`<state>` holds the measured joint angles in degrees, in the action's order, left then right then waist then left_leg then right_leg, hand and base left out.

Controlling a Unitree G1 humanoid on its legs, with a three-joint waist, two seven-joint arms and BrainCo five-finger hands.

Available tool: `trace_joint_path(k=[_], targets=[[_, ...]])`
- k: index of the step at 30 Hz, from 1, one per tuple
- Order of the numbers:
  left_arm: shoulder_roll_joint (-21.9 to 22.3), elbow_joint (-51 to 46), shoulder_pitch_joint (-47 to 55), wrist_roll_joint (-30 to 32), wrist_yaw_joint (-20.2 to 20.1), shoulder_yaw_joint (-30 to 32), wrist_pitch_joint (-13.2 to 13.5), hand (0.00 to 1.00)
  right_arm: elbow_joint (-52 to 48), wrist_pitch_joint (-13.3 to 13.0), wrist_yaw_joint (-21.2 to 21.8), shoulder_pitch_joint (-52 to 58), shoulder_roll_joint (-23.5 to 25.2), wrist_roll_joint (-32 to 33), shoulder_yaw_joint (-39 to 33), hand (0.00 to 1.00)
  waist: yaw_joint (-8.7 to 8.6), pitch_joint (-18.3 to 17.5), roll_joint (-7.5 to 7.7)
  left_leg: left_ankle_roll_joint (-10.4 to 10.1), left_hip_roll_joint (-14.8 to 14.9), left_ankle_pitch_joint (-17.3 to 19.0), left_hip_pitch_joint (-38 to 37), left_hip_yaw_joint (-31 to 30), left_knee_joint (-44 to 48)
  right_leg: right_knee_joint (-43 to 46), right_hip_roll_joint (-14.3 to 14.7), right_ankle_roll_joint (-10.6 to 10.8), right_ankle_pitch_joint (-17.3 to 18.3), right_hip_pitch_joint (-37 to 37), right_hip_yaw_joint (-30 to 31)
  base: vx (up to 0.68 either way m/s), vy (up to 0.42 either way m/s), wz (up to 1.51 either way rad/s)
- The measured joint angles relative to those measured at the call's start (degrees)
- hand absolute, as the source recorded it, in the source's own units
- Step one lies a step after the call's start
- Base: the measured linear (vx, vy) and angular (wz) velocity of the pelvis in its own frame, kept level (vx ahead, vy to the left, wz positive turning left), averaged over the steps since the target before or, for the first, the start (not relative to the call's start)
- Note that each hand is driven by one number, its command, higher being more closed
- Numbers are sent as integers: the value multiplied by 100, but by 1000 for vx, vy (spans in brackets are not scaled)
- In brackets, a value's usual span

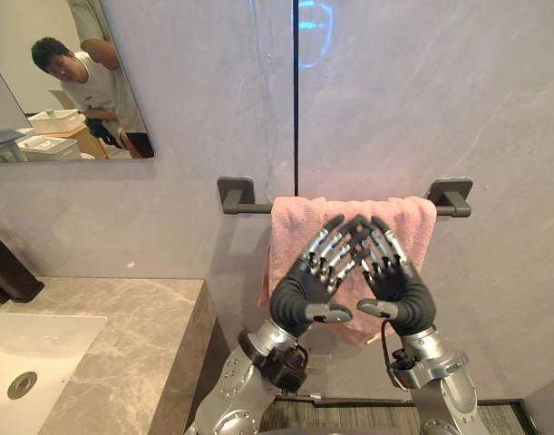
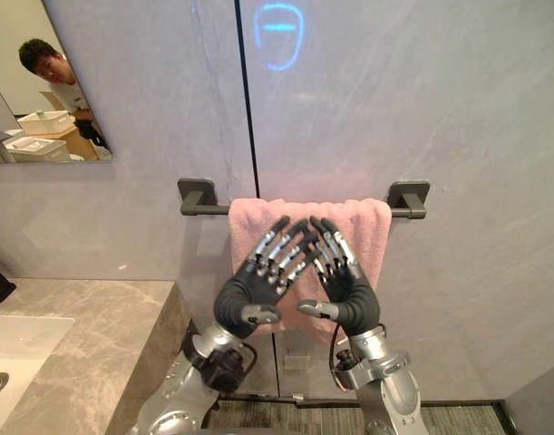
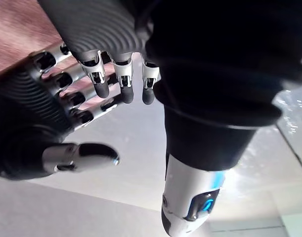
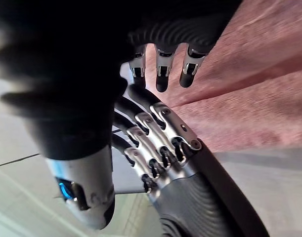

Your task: Organize washtable

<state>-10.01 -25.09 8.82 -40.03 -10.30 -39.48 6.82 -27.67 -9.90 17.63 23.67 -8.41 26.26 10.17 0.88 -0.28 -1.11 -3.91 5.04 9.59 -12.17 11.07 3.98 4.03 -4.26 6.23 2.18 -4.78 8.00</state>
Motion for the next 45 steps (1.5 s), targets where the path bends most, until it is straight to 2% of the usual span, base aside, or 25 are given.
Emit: trace_joint_path(k=[5, 17, 19, 30, 37, 45], targets=[[6, 374, -100, 254, 1, -152, -90, 0, 596, 132, -51, 50, 11, -450, 12, 0, -1, 154, 53, 15, -2, 10, -3, 4, 2, 2, 0, -3, 22, 10, -3, 0, 0, 0], [167, 1203, -97, 890, 69, -12, -201, 0, 1330, 209, -409, 49, 151, -1193, -79, 0, 10, 269, 130, 28, -5, 17, 46, -18, 5, 2, -14, -8, 48, 42, -40, 0, 0, 0], [318, 1374, -95, 979, 127, 150, -205, 0, 1355, 253, -520, 46, 209, -1355, -183, 0, 10, 269, 130, 28, -4, 17, 62, -21, 5, 2, -14, -8, 49, 56, -47, 0, 0, 0], [505, 1692, -95, 1364, 553, 1000, -229, 0, 1804, 382, -918, -195, 377, -1610, -846, 0, 4, 273, 149, 27, -3, 16, 156, -74, 14, -16, -24, -9, 49, 111, -153, -2, -7, 2], [676, 1990, -97, 1388, 806, 1638, -253, 0, 2006, 397, -1219, -465, 615, -1689, -1288, 0, 4, 302, 211, 27, -5, 15, 177, -98, 17, -27, -31, -9, 48, 111, -178, 0, 0, 0], [754, 2083, -98, 1390, 1041, 2068, -255, 0, 2279, 412, -1413, -730, 696, -1684, -1755, 0, 0, 306, 220, 31, -8, 7, 237, -158, 31, -44, -43, -10, 47, 123, -226, -6, -12, 4]])
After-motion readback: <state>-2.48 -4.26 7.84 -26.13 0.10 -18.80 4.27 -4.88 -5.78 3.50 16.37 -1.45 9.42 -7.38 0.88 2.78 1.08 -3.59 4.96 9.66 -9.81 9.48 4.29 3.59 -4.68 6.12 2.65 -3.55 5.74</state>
